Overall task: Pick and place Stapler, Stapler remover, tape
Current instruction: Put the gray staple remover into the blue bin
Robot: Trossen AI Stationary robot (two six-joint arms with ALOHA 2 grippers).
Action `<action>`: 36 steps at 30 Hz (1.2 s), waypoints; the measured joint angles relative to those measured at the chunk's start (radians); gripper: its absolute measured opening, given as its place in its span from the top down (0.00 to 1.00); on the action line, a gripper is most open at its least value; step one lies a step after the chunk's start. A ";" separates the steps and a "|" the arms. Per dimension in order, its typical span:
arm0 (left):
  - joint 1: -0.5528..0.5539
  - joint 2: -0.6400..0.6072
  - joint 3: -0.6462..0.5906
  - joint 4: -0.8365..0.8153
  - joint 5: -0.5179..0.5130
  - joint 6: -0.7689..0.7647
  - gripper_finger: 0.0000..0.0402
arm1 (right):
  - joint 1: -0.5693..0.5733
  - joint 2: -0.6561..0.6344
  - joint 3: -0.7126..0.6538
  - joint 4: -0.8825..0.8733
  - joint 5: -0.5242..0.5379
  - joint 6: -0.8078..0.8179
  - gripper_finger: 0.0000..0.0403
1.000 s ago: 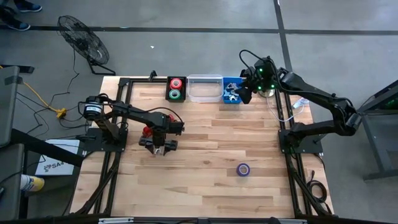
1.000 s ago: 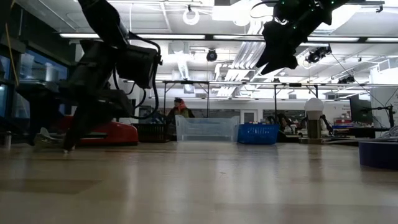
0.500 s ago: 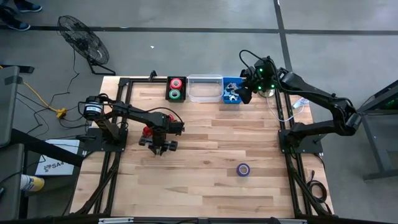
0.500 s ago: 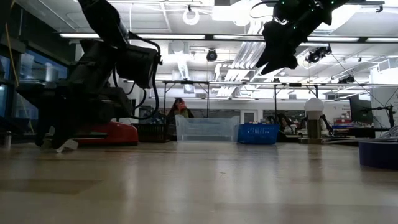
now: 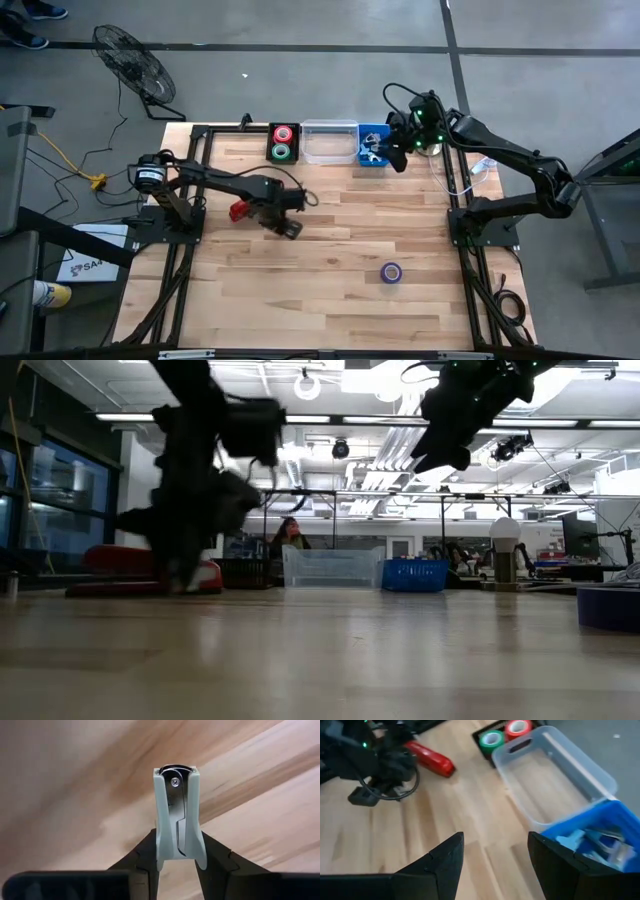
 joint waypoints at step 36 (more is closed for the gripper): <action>0.001 -0.001 0.647 0.263 -0.531 0.914 0.77 | 0.202 0.000 -0.001 0.540 -0.289 -0.050 0.48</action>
